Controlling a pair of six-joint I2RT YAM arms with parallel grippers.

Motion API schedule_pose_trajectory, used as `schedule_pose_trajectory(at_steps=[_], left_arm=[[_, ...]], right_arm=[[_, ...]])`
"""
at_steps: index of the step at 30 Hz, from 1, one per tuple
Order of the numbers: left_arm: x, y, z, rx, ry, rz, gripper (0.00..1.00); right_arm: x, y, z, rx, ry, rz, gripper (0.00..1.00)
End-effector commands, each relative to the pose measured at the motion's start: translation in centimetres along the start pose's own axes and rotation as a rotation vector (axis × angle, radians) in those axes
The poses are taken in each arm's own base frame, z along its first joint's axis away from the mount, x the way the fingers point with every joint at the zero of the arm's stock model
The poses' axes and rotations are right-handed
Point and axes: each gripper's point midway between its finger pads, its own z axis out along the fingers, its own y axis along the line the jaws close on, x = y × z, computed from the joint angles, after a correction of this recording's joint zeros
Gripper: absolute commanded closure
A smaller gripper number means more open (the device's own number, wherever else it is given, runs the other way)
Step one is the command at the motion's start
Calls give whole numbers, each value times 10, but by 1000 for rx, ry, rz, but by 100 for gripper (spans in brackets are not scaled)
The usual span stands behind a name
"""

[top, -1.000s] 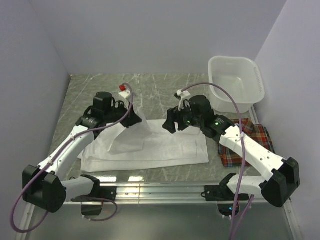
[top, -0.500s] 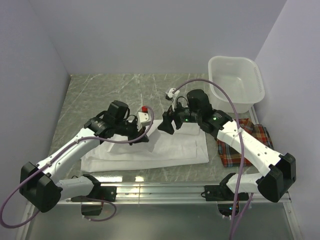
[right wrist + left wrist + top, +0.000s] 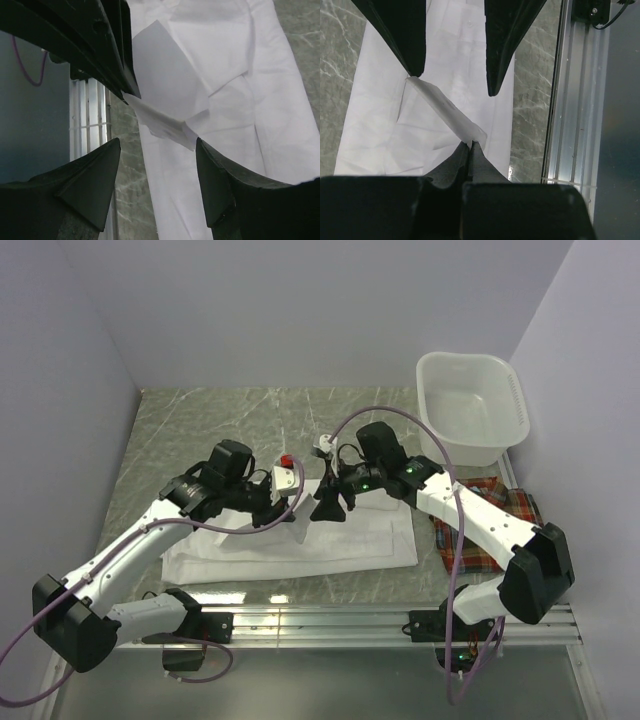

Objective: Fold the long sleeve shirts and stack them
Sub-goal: Fold the shirt

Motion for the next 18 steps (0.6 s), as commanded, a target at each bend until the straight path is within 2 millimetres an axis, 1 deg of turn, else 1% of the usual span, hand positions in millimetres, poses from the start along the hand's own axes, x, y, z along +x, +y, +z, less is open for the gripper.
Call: schedule_pose_trajectory(at_steps=[1, 5, 11, 14, 18], left_arm=[[-23, -7, -9, 28, -55, 73, 99], [-23, -9, -11, 34, -53, 83, 100], [-25, -18, -12, 83, -59, 87, 99], [-25, -18, -12, 87, -56, 92, 99], [-21, -23, -11, 117, -44, 93, 100]], right_arm=[[-12, 12, 1, -64, -50, -63, 31], [-16, 9, 4, -63, -51, -75, 31], [-13, 6, 12, -79, -36, -80, 31], [-12, 4, 14, -84, -30, -84, 31], [-18, 8, 16, -119, -45, -96, 31]])
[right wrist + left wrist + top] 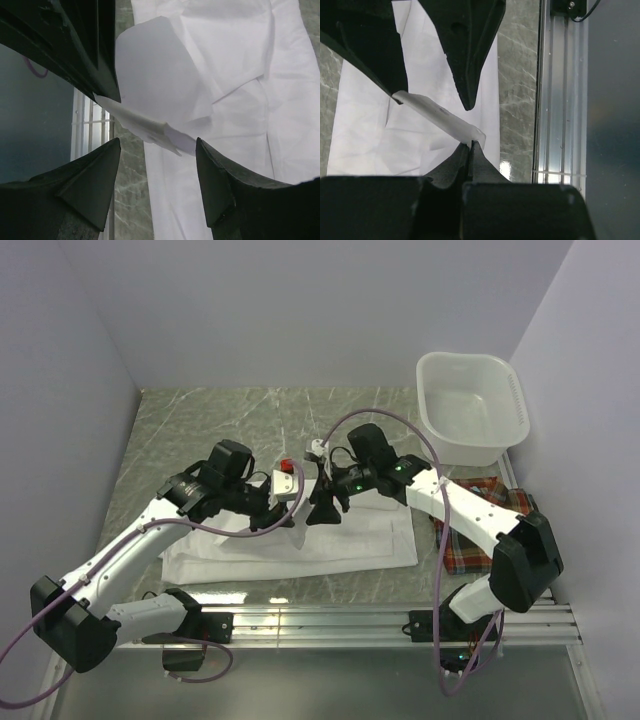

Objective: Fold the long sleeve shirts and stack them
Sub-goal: Fold the shirt

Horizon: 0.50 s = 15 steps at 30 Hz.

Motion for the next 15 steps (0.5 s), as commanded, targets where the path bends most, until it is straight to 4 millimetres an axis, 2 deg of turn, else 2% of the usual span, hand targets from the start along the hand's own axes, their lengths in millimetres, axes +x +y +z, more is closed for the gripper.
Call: schedule_pose_trajectory(at_steps=[1, 6, 15], left_arm=[[-16, -8, -4, 50, -38, 58, 99], [-8, -8, -1, 61, -4, 40, 100], [-15, 6, -4, -14, -12, 62, 100]], right_arm=[[-30, 10, 1, -54, -64, -95, 31], [-33, 10, 3, -77, -63, -114, 31], [-20, 24, 10, -175, -11, -99, 34]])
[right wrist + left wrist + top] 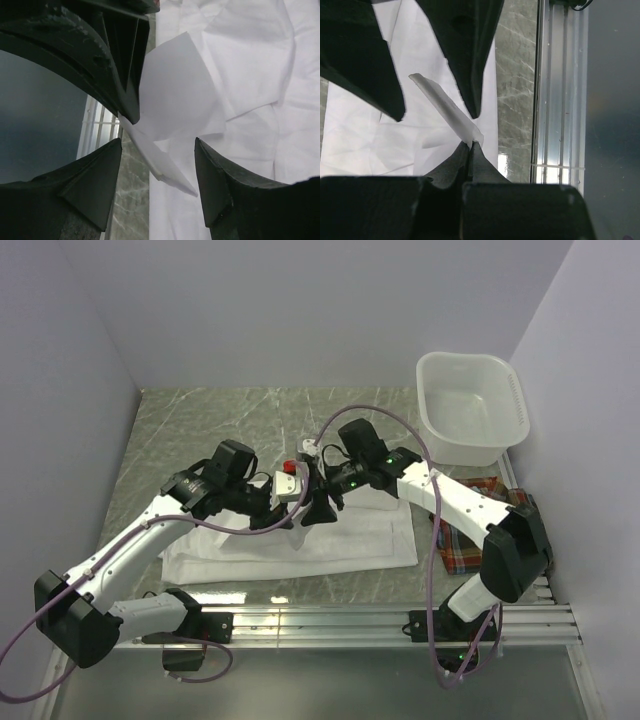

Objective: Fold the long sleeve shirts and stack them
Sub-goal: Fold the shirt

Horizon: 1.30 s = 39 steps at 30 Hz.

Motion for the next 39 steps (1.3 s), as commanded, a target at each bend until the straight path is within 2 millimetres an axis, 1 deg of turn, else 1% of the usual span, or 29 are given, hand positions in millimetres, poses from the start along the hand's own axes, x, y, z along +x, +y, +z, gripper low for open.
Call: schedule_pose_trajectory(at_steps=[1, 2, 5, 7, 8, 9, 10, 12, 13, 14, 15, 16, 17, 18, 20, 21, 22, 23, 24, 25, 27, 30, 33, 34, 35, 36, 37, 38, 39], left_arm=[[-26, 7, -8, -39, -55, 70, 100], [-26, 8, -8, -43, -56, 71, 100], [-25, 11, -8, -66, -55, 67, 99], [-24, 21, -9, -126, -58, 44, 100], [-25, 25, -10, -155, -64, 36, 96], [-28, 29, -14, -196, -77, 37, 94], [-32, 33, -14, -228, -109, 21, 91], [-34, 35, -20, -286, -152, -13, 73], [-44, 46, -26, -356, -199, 2, 66], [-50, 48, -36, -413, -237, -2, 54], [-46, 53, -39, -455, -261, -58, 50], [-45, 65, -48, -541, -277, -90, 47], [-49, 71, -56, -590, -314, -101, 42], [-46, 76, -64, -636, -345, -167, 40], [-43, 90, -83, -743, -385, -240, 35], [-33, 99, -91, -795, -413, -348, 32], [-26, 109, -102, -872, -429, -402, 27], [-19, 115, -112, -926, -446, -449, 25], [-5, 124, -123, -990, -466, -540, 24], [3, 130, -129, -1034, -477, -587, 24], [30, 144, -152, -1187, -512, -735, 20], [70, 158, -171, -1341, -510, -901, 18], [107, 169, -173, -1405, -482, -1048, 19], [115, 173, -173, -1413, -480, -1080, 20], [129, 177, -167, -1415, -451, -1123, 22], [139, 181, -167, -1413, -458, -1172, 22], [144, 185, -166, -1407, -465, -1190, 23], [155, 190, -161, -1398, -446, -1230, 26], [163, 194, -160, -1395, -455, -1266, 27]], right_arm=[[-4, 15, 3, -64, 4, -31, 35], [-2, 16, 4, -72, 8, -27, 40], [2, 20, 4, -87, 16, -16, 47], [5, 22, 2, -85, 26, -7, 60], [5, 22, 2, -80, 31, -10, 77], [4, 23, 0, -74, 33, -10, 90], [2, 25, -4, -62, 33, -16, 99], [-1, 26, -8, -38, 29, -16, 100], [-6, 25, -11, -6, 20, -35, 100], [-7, 25, -13, 11, 16, -22, 100], [-9, 25, -15, 27, 10, -24, 100], [-13, 29, -19, 32, -1, -34, 100], [-15, 30, -21, 45, -8, -26, 100], [-20, 34, -24, 57, -21, -41, 100], [-17, 36, -25, 83, -15, -36, 100], [-17, 41, -28, 90, -14, -40, 100], [-15, 43, -27, 93, -6, -36, 100], [-13, 48, -26, 92, 5, -37, 100], [-11, 53, -28, 90, 13, -34, 100], [-9, 57, -27, 87, 20, -32, 100], [-6, 69, -25, 84, 40, -37, 100], [-3, 83, -23, 73, 67, -41, 100], [0, 96, -22, 52, 86, -44, 100], [1, 97, -23, 56, 94, -43, 100], [3, 100, -22, 53, 104, -40, 100], [6, 102, -23, 53, 117, -33, 100], [8, 105, -22, 47, 125, -32, 100], [11, 106, -22, 43, 133, -28, 100], [12, 109, -21, 36, 139, -25, 100]])
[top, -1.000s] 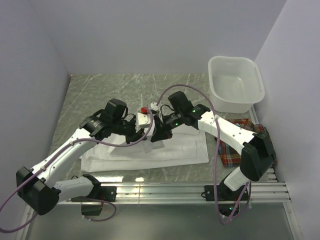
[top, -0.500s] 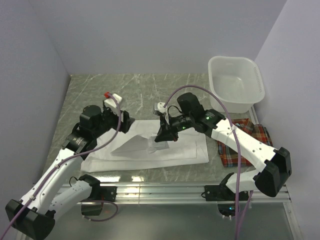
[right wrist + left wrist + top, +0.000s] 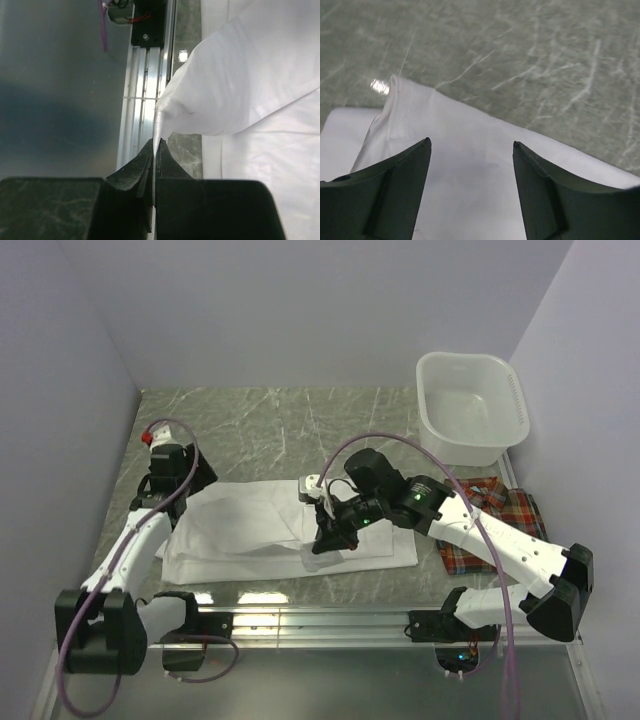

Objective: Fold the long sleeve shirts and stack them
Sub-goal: Fold the shirt

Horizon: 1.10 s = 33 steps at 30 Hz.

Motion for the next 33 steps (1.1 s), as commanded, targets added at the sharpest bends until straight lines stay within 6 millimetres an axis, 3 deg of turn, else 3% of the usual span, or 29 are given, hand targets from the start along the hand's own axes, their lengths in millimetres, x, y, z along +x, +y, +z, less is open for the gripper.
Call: schedule_pose_trajectory(at_steps=[1, 2, 8, 13, 21, 29, 33], left_arm=[[1, 9, 21, -8, 21, -149, 29], [11, 14, 32, -27, 59, -168, 33], [25, 43, 69, -97, 137, -278, 60], [35, 72, 82, -163, 162, -369, 68], [45, 108, 90, -230, 181, -484, 71], [48, 110, 91, -231, 188, -496, 70], [29, 93, 87, -141, 156, -487, 68]], right_arm=[[7, 14, -4, -9, 29, 16, 100], [9, 16, -3, -19, 35, 22, 100], [18, 38, 8, -104, 73, 46, 100], [21, 45, 18, -152, 96, 62, 100], [30, 53, 22, -249, 186, 82, 100], [8, 73, 16, -408, 161, 49, 100], [1, 71, 20, -417, 177, 36, 100]])
